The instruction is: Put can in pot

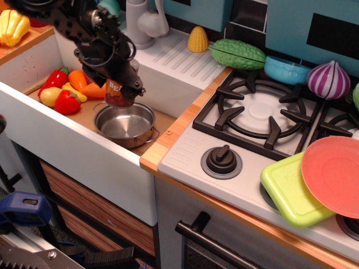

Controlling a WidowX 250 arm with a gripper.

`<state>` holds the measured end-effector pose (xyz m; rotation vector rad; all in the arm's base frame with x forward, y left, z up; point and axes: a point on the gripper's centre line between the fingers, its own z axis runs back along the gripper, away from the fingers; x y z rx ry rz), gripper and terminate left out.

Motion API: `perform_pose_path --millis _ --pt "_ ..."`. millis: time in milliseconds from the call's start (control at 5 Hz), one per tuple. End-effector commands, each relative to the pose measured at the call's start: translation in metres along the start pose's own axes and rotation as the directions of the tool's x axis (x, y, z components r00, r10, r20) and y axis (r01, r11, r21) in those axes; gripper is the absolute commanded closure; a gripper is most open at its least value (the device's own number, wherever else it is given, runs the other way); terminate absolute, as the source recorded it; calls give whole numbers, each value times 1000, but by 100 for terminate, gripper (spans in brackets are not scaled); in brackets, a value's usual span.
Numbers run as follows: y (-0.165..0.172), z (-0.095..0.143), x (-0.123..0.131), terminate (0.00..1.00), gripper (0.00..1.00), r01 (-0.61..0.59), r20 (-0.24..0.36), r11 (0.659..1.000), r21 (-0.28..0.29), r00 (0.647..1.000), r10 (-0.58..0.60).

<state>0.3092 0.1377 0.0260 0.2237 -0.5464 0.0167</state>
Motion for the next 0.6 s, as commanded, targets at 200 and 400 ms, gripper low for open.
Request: perform_pose_path --millis 200,400 --pt "7 0 8 0 0 14 55 1000 20 998 -15" --pt "7 0 8 100 0 14 55 1000 20 998 -15"
